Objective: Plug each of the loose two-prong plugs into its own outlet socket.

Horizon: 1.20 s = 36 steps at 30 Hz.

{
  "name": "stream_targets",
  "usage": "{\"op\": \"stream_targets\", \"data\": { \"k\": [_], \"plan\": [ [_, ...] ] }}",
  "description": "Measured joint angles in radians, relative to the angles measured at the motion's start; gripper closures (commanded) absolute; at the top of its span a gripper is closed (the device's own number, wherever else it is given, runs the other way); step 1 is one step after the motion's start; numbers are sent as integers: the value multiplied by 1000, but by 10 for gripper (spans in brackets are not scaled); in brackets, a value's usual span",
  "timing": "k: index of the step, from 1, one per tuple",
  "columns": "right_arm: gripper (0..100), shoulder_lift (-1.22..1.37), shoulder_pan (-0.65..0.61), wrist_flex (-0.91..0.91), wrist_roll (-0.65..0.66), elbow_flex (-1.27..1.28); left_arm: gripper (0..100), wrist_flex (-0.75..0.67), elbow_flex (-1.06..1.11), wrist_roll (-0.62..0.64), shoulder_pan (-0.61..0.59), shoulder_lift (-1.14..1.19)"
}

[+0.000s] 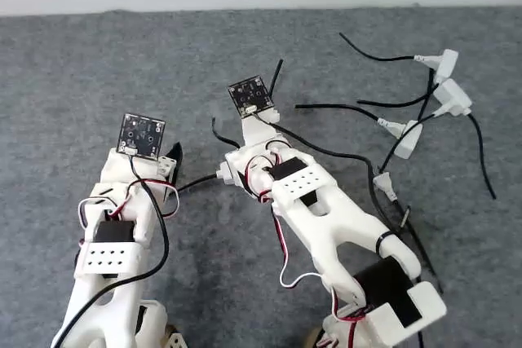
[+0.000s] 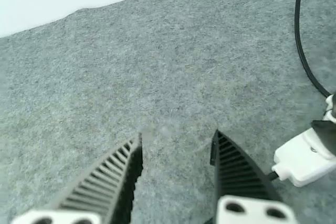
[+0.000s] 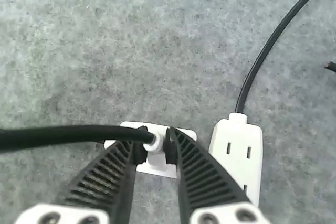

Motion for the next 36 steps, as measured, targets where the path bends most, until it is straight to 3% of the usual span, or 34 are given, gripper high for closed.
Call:
{"op": "stream_targets", "data": {
  "k": [22,25,32,36],
  "plan": [
    [983,0,-5,0,2,0,795,-28,0,71,-75,0],
    [902,0,-14,0,5,0,795,-28,0,71,-75,0],
    [508,54,-66,2,74,2,795,-28,0,71,-75,0],
    [492,83,-68,12,72,28,795,-28,0,71,-75,0]
  ]
}}
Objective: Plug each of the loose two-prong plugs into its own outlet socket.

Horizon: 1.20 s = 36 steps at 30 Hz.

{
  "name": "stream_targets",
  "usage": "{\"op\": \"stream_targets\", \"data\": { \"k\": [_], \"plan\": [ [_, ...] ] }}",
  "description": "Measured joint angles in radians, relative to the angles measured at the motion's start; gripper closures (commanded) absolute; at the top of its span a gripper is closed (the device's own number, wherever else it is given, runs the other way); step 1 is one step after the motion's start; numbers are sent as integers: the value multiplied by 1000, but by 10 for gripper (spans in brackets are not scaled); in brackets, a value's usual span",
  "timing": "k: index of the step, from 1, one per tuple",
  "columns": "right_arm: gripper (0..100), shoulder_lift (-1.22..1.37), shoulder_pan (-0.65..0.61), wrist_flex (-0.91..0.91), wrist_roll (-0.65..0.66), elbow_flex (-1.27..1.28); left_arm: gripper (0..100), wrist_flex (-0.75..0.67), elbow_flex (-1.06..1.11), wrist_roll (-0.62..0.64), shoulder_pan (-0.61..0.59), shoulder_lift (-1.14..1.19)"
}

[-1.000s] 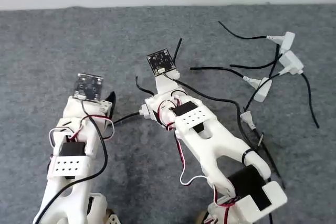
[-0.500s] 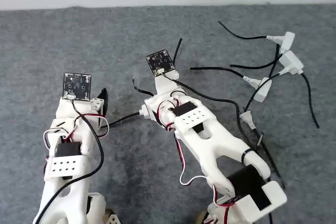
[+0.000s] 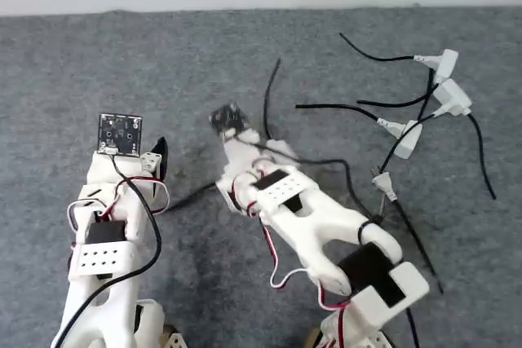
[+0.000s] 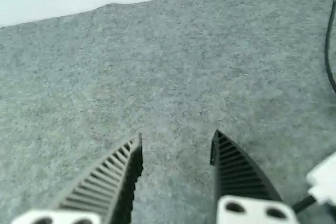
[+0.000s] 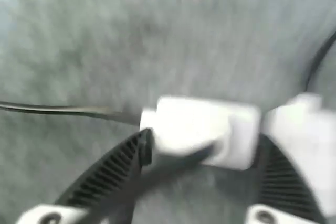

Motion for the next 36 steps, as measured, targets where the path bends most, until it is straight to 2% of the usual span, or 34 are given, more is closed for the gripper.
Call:
{"op": "stream_targets", "data": {
  "k": [6,23,36],
  "plan": [
    [527,0,3,0,-2,-2,795,0,0,0,0,0],
    [526,-2,-2,0,-2,-3,795,0,0,0,0,0],
    [526,-106,-38,109,-2,-26,795,0,0,0,-2,0]
  ]
}}
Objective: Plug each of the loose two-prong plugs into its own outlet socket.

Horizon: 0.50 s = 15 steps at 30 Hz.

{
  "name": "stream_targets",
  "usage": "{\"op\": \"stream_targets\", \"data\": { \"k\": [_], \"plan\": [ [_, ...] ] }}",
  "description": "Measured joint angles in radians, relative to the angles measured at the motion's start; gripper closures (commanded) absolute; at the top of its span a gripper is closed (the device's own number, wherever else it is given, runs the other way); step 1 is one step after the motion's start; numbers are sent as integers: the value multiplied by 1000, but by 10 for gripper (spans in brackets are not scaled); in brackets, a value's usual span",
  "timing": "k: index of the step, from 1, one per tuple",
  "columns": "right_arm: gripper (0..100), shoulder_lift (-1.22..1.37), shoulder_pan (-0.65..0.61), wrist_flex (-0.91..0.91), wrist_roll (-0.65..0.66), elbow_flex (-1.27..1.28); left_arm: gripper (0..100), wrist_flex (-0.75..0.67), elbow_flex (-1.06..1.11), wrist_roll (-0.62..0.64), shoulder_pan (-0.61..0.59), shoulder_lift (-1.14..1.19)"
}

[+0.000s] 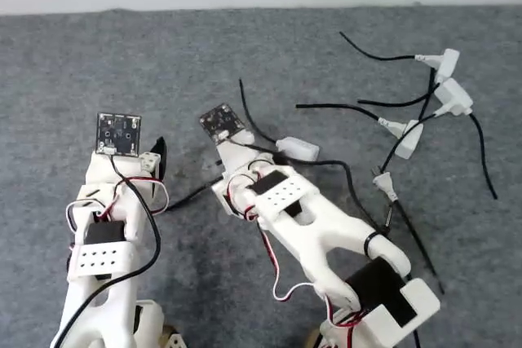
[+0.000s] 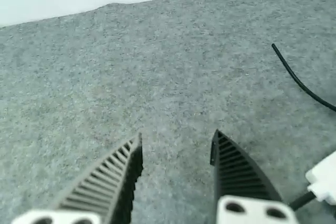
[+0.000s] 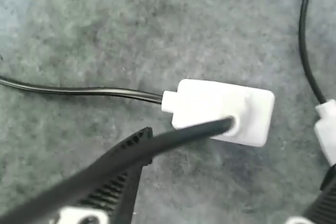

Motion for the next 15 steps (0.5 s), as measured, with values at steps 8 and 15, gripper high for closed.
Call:
{"op": "stream_targets", "data": {
  "k": [8,15],
  "plan": [
    [526,138,2,-5,0,-57,795,0,0,0,2,0],
    [527,255,0,40,0,-180,795,0,0,0,2,0]
  ]
}}
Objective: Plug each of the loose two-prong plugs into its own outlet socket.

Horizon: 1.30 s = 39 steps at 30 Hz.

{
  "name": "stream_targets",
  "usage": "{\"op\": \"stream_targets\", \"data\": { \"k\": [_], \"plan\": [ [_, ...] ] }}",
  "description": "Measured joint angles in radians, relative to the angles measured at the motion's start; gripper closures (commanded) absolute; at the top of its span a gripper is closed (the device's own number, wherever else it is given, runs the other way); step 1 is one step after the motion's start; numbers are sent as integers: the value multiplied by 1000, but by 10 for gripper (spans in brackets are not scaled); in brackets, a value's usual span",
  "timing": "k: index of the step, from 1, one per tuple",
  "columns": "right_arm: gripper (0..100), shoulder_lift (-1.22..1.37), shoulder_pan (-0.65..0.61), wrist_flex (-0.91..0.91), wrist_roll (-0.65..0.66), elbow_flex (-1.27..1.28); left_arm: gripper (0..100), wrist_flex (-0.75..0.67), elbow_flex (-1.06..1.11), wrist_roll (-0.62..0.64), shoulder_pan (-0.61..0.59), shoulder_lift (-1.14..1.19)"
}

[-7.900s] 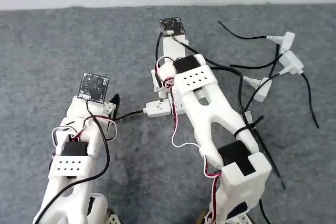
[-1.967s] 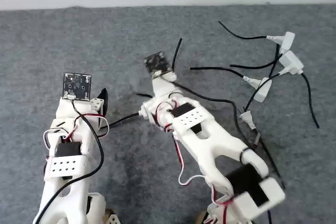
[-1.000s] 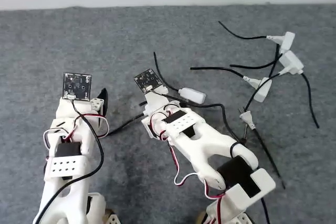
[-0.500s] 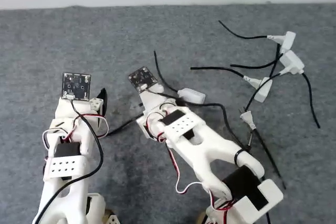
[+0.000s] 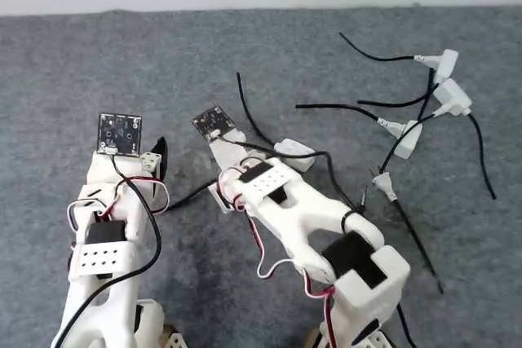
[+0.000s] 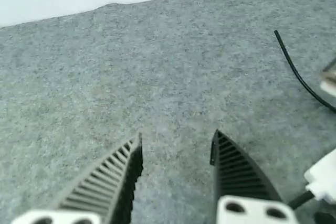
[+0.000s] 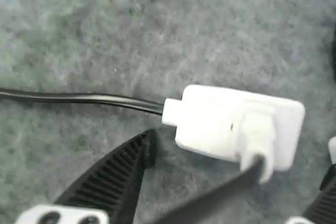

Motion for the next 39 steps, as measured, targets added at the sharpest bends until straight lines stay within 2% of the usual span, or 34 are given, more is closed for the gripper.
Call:
{"op": "stream_targets", "data": {
  "k": [3,5,7,10,11,21,24,27,31,33,39],
  "plan": [
    [534,14,0,25,0,-25,795,0,0,0,2,0],
    [590,15,0,25,0,-31,795,0,0,0,0,0],
    [708,15,0,25,0,-31,795,0,0,0,0,0],
    [937,15,0,25,0,-32,795,0,0,-2,-2,0],
    [964,17,0,25,0,-34,795,0,0,-2,-2,0],
    [961,26,40,21,5,-68,795,0,0,-2,-2,0],
    [938,28,38,21,5,-68,795,0,0,-2,0,0],
    [816,28,38,21,8,-68,795,0,0,-2,0,0],
    [608,28,25,72,169,-75,795,0,0,-2,0,0],
    [540,28,28,117,256,-86,795,0,0,-2,0,0],
    [512,35,120,290,414,-204,795,0,0,-2,0,0]
  ]
}}
